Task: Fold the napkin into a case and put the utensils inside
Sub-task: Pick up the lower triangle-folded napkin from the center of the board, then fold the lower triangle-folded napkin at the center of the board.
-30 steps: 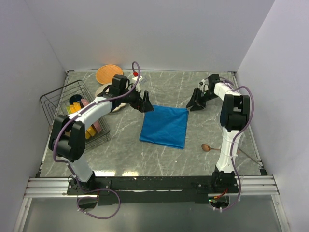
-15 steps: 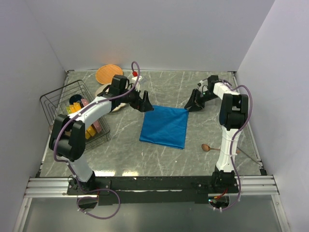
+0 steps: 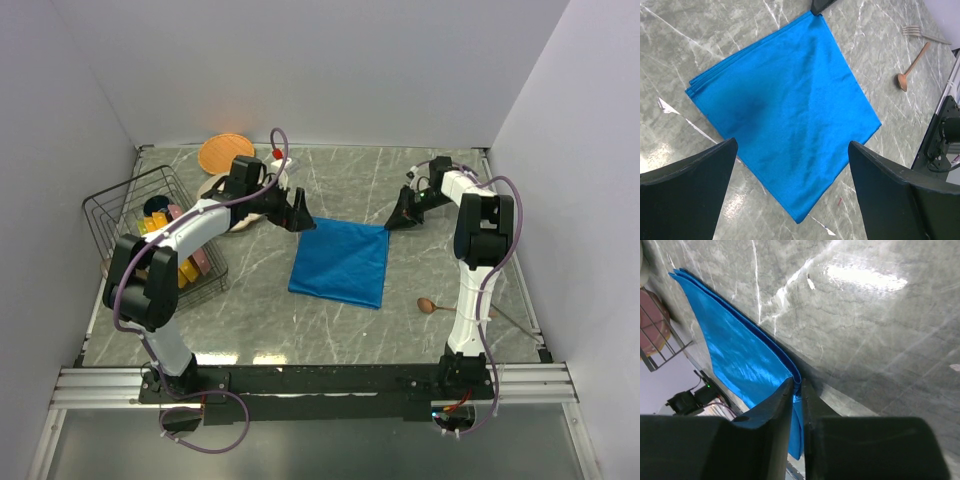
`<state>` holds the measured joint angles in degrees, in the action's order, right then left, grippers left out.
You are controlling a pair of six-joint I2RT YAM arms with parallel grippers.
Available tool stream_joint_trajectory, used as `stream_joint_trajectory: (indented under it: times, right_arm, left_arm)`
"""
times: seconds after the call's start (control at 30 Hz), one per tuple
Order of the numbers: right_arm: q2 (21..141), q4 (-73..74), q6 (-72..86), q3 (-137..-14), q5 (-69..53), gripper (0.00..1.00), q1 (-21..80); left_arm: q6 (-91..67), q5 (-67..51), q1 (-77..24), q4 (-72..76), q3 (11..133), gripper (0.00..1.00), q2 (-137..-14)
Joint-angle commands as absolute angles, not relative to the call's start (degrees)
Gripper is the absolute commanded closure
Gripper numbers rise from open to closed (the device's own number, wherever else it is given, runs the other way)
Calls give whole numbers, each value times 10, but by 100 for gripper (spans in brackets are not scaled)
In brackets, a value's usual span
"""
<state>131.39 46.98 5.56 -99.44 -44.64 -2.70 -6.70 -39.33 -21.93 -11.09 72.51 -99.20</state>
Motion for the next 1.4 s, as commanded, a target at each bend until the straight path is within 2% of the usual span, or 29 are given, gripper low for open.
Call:
stream_joint_trajectory:
  times: [0.0, 0.1, 0.2, 0.4, 1.37]
  right_arm:
    - [1294, 482, 29, -1002, -460, 84, -18]
    - [1286, 482, 16, -1004, -459, 97, -11]
    - [1279, 485, 5, -1007, -457, 100, -5]
    - [1254, 488, -57, -1002, -446, 100, -3]
    - [1119, 486, -376, -905, -350, 100, 151]
  left_arm:
    - [-74, -395, -209, -102, 744, 1, -992]
    - [-77, -394, -204, -99, 741, 1, -992]
    - [-77, -394, -202, -100, 741, 1, -993]
    - [-76, -389, -199, -97, 730, 1, -988]
    - [-129, -342, -143, -113, 715, 1, -984]
